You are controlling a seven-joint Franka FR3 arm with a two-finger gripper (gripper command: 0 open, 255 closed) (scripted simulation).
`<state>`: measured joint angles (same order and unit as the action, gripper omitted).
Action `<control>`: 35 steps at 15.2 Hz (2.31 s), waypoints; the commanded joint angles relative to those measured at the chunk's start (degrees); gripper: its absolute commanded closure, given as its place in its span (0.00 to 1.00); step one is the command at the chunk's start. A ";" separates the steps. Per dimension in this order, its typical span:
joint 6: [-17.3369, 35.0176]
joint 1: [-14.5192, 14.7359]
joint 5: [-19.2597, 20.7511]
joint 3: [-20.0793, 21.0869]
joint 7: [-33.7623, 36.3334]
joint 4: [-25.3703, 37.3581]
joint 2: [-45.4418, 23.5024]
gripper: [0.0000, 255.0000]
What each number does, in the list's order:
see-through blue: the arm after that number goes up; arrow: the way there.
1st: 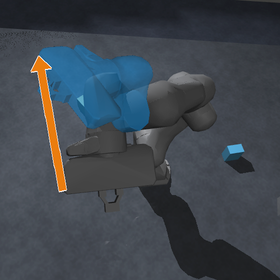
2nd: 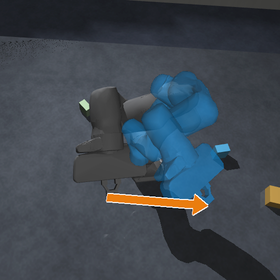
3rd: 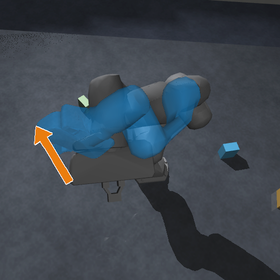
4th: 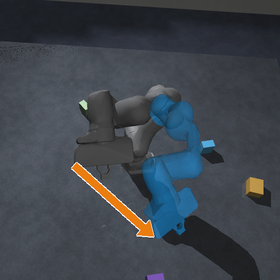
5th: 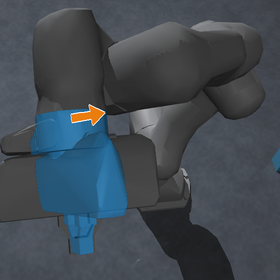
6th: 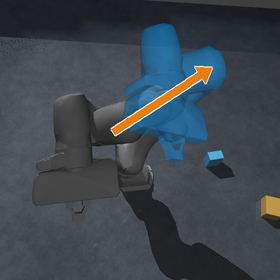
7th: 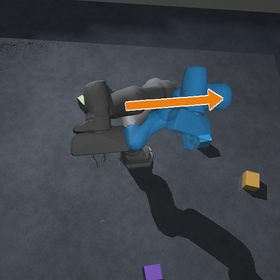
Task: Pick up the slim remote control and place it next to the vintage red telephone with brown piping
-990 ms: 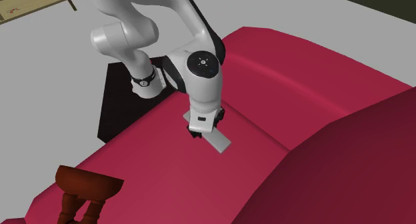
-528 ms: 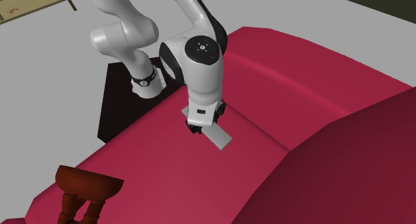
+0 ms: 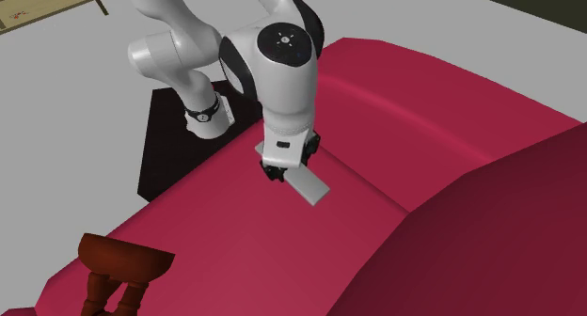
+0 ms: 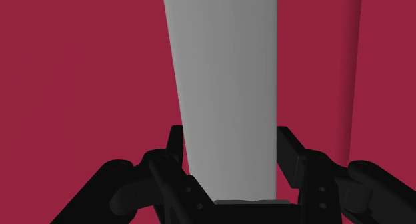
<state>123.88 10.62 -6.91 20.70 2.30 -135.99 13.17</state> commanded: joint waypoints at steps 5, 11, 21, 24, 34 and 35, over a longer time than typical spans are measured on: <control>-4.92 0.02 -0.31 -0.50 -0.28 2.94 2.03 1.00; -9.61 -0.02 -0.42 -0.98 -0.42 6.20 3.49 1.00; -10.12 -6.16 3.87 -8.05 -11.20 15.21 -5.86 1.00; -10.68 -7.79 4.85 -9.85 -14.14 19.19 -9.46 1.00; -5.14 -8.67 5.61 -10.74 -15.70 17.60 -13.50 1.00; -4.40 -8.66 5.66 -10.73 -15.68 17.13 -13.77 1.00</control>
<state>118.70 1.95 -1.28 9.96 -13.41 -118.32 -0.40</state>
